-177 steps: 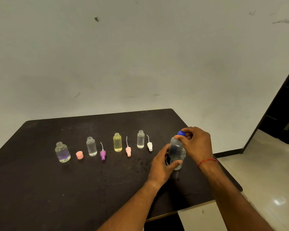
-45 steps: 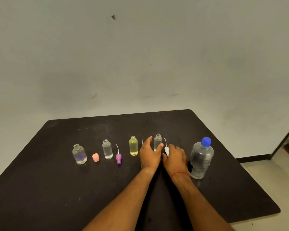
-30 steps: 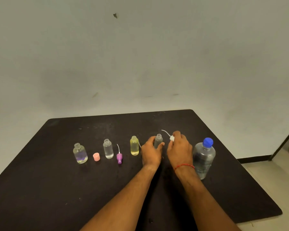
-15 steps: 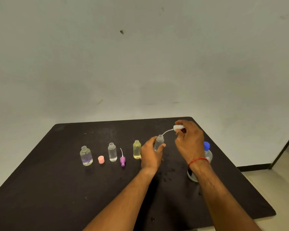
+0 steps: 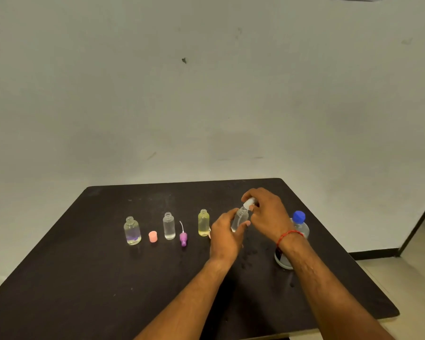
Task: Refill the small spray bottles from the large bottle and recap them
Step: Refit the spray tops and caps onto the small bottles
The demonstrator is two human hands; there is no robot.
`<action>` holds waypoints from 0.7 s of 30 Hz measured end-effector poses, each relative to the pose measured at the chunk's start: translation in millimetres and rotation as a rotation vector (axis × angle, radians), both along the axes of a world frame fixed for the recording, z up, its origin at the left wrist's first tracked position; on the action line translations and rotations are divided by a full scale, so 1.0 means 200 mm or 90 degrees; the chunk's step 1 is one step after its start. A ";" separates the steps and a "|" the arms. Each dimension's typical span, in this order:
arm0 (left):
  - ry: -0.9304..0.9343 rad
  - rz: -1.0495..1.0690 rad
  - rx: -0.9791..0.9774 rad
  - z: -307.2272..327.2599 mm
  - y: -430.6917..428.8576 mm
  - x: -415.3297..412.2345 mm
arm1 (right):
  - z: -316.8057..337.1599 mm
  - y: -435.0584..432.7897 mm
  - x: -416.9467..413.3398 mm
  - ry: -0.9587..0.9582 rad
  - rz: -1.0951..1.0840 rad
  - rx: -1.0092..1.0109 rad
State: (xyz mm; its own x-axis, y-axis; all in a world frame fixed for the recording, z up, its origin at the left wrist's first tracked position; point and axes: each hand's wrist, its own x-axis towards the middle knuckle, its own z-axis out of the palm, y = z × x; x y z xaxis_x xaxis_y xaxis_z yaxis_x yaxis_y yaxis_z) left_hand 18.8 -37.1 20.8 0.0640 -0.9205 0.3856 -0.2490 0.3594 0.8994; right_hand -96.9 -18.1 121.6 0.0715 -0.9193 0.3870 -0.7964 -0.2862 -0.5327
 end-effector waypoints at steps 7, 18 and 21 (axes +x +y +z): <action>0.002 -0.007 -0.019 0.00 0.03 0.01 | 0.00 0.01 0.01 0.017 0.029 0.043; -0.001 0.001 0.003 -0.02 0.07 0.03 | -0.04 -0.03 0.02 0.007 0.004 0.051; 0.004 -0.005 0.008 -0.02 0.08 0.04 | -0.05 -0.01 0.01 -0.065 0.043 0.053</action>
